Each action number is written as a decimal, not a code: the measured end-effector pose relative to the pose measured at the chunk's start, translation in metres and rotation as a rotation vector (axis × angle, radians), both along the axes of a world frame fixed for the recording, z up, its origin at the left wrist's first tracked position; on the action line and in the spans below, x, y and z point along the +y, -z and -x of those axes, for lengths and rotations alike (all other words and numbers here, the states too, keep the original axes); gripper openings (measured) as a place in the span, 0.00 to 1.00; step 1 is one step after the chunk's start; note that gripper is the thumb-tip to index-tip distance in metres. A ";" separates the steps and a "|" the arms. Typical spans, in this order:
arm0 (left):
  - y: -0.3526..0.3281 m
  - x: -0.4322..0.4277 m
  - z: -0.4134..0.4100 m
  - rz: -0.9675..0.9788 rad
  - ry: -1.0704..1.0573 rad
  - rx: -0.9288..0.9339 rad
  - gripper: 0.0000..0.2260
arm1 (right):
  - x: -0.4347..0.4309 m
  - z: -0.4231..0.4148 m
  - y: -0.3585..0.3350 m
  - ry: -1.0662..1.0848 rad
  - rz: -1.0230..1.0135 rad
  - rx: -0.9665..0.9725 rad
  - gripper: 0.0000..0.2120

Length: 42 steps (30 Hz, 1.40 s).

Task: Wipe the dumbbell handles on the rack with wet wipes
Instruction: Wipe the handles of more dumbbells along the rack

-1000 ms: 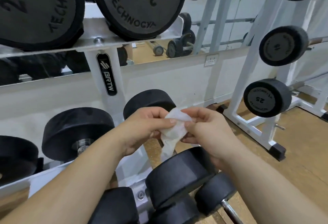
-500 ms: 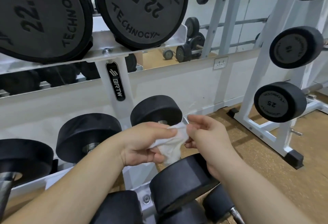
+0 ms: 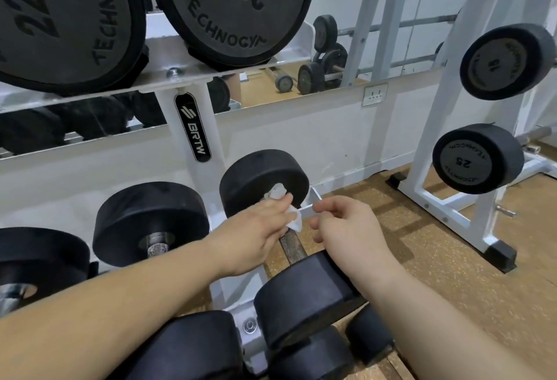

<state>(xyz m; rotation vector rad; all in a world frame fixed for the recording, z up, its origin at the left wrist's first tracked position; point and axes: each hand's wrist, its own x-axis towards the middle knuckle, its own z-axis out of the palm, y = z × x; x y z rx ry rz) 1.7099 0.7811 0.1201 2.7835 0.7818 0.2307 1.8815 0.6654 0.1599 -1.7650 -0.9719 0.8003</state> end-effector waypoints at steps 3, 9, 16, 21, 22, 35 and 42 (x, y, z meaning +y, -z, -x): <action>-0.002 -0.003 -0.005 0.095 -0.076 -0.012 0.22 | 0.001 0.000 0.001 0.025 0.002 0.017 0.12; -0.019 -0.034 0.015 0.475 0.085 -0.013 0.16 | 0.000 0.003 -0.001 0.059 0.000 0.018 0.12; -0.040 -0.046 0.017 0.293 -0.455 -0.462 0.14 | -0.006 0.010 0.000 0.091 -0.107 -0.082 0.12; -0.023 -0.066 -0.019 0.600 -0.580 -0.381 0.14 | -0.015 0.019 -0.005 0.105 -0.186 -0.285 0.13; -0.025 -0.071 -0.022 0.690 -0.643 -0.449 0.14 | -0.016 0.020 -0.004 0.102 -0.180 -0.299 0.13; -0.111 -0.150 -0.004 0.627 -0.379 -0.794 0.12 | -0.052 0.001 -0.020 -0.103 -0.062 0.259 0.11; -0.032 -0.211 -0.029 0.927 -0.454 -0.694 0.04 | -0.054 -0.025 -0.009 -0.169 -0.133 0.571 0.12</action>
